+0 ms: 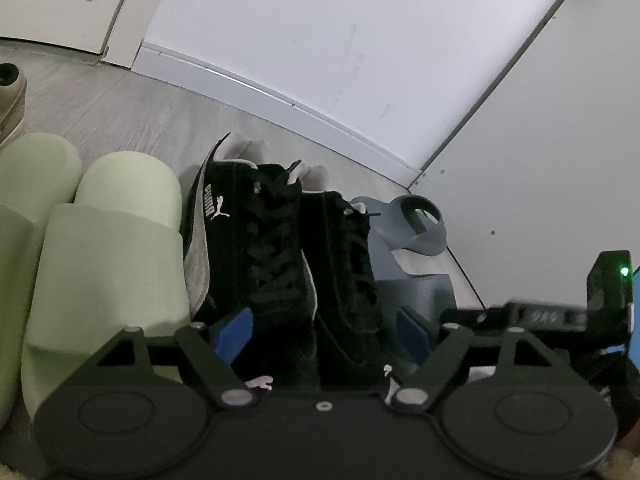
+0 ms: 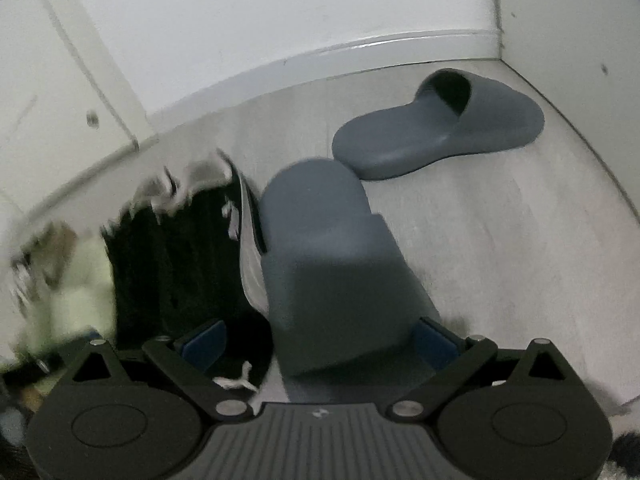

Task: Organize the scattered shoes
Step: 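Move the right tool to the remaining grey slide and grasp it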

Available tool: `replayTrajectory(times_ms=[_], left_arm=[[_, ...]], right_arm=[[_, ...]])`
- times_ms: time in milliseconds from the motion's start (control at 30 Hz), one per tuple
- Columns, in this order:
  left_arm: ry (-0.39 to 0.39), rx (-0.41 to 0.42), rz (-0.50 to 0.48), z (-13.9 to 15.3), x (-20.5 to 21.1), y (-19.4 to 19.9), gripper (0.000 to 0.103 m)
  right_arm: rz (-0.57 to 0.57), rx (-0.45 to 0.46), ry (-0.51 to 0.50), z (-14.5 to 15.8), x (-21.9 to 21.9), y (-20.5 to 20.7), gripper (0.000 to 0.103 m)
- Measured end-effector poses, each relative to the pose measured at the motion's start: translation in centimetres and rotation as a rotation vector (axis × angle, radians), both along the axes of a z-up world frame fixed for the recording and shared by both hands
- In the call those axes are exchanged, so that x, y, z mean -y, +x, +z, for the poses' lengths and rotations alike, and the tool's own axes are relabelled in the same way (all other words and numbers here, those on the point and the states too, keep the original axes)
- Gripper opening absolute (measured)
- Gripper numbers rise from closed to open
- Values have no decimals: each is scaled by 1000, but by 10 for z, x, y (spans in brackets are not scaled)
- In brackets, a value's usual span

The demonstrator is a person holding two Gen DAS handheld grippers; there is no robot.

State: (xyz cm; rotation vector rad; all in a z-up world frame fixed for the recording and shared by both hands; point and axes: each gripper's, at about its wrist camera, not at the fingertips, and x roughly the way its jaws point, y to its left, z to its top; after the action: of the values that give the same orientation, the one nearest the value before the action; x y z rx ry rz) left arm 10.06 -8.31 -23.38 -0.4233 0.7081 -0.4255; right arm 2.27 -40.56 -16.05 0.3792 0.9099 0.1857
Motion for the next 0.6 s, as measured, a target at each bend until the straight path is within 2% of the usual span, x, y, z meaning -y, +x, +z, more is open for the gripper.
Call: replayTrajectory(times_ms=[67,100,200,267,333,467,533,600], left_arm=[[0,0,2,0,0,0,80],[5,2,3,1,0,0,80],[20,13,5,4,2,1,80],[29,32,4,10,3,4,80],[39,53,8,17,4,10,80],[89,79,23,21,6,30,81],[113,79,29,18,7,42,81],[112,49,37,10,6,49,81]], right_arm=[[-66,57,42,6,9,-3,98],[-113,110,24,12,13,-5,98],[-195,191,-53,20,22,0,94],[-221,207,-88,20,27,10,90],[-232,221,-146,18,31,28,80],[-221,205,-311,2,32,88,74],[-222,190,-351,-10,33,117,61],[-237,170,-377,-20,34,138,53]])
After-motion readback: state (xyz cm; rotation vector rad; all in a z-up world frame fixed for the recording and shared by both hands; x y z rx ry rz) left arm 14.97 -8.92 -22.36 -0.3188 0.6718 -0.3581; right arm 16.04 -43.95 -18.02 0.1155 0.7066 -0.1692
